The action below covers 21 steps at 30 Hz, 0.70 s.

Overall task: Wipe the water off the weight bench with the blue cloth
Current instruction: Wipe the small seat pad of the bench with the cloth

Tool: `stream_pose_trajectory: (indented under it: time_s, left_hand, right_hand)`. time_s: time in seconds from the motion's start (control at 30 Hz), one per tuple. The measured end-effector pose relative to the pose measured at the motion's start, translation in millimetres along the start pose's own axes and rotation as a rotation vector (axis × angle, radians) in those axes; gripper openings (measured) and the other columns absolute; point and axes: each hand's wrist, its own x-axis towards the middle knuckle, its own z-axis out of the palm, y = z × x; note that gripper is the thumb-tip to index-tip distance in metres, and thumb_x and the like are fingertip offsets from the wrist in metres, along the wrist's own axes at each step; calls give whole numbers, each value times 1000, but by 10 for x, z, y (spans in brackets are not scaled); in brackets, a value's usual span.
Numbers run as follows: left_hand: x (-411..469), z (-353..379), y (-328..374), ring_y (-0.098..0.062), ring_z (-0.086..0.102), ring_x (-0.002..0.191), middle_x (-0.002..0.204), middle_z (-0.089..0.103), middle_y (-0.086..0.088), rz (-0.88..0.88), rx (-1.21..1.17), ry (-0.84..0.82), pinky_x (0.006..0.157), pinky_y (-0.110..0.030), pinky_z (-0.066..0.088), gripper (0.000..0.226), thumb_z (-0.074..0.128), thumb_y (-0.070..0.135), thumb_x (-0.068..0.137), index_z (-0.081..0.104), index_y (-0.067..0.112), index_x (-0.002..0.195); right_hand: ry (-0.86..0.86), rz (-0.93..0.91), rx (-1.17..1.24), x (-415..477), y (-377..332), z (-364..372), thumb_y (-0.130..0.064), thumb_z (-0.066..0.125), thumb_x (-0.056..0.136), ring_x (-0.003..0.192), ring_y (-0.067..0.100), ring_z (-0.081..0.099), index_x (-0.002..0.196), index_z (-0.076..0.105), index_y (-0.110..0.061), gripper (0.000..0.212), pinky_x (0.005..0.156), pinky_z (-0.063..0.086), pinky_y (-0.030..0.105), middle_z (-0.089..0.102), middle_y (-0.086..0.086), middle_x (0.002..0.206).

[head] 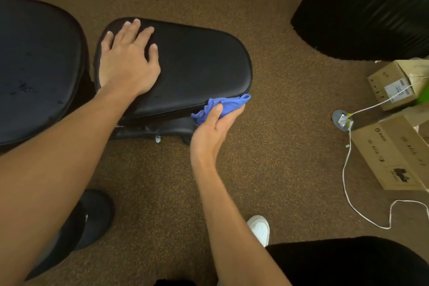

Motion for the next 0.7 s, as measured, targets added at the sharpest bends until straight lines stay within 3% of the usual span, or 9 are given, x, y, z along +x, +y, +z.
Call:
stream_pose_trajectory:
  time_s: [0.13,0.2,0.27,0.3,0.33,0.4,0.5,0.57,0.7]
  left_hand:
    - [25,0,18,-22,17,162,174,25,-4,-4,14,-2,131,-53,10,57,32,44,109,36,26,163]
    - [34,-6,26,-24,19,162,173,27,-5,-6,16,8,131,-54,12,56,33,43,108,38,26,162]
    - [45,-6,30,-25,21,161,172,29,-6,-7,24,17,130,-55,14,56,34,43,108,39,25,161]
    - [51,-4,31,-26,22,161,172,29,-7,-6,27,18,130,-55,14,56,35,43,108,39,25,161]
    - [52,-3,33,-26,22,161,172,29,-7,-4,30,20,130,-55,14,56,34,42,108,39,25,161]
    - [55,11,35,-25,22,161,172,29,-7,-2,32,24,130,-55,14,56,33,42,108,38,25,161]
    - [66,31,36,-24,21,161,172,29,-6,-3,40,32,130,-55,14,57,31,43,108,37,25,161]
    - [72,37,33,-23,21,161,172,28,-6,-4,43,32,130,-55,14,57,31,44,108,37,26,161]
    - [71,40,39,-22,21,161,173,28,-5,-9,50,33,130,-55,14,57,31,44,107,37,26,161]
  right_hand:
    - [57,32,40,266,-74,-20,-39,35,115,153,19,36,170,10,-27,61,126,30,37,30,-3,168]
    - [80,36,45,413,-134,-41,-52,36,110,144,23,50,165,20,-39,59,121,40,43,42,0,162]
    - [114,87,57,597,-192,-70,-61,39,104,110,15,72,155,37,-44,55,96,61,44,63,2,138]
    - [110,124,39,701,-238,-97,-60,41,104,92,12,74,149,46,-40,49,81,65,39,69,-1,124]
    - [88,151,17,806,-279,-138,-57,43,105,84,13,72,140,54,-36,43,68,64,37,70,-6,113]
    - [14,176,-46,1006,-363,-230,-52,45,108,87,13,71,124,64,-32,32,54,55,29,69,-13,104]
    - [-130,161,-177,1345,-485,-325,-49,49,108,77,-5,71,109,67,-37,23,56,53,17,70,-12,107]
    - [-231,155,-265,1536,-593,-314,-55,51,106,84,1,72,101,68,-38,24,67,57,25,73,-8,114]
    - [-298,64,-378,1691,-668,-274,-56,51,106,93,11,69,96,67,-40,25,78,57,36,72,-12,103]
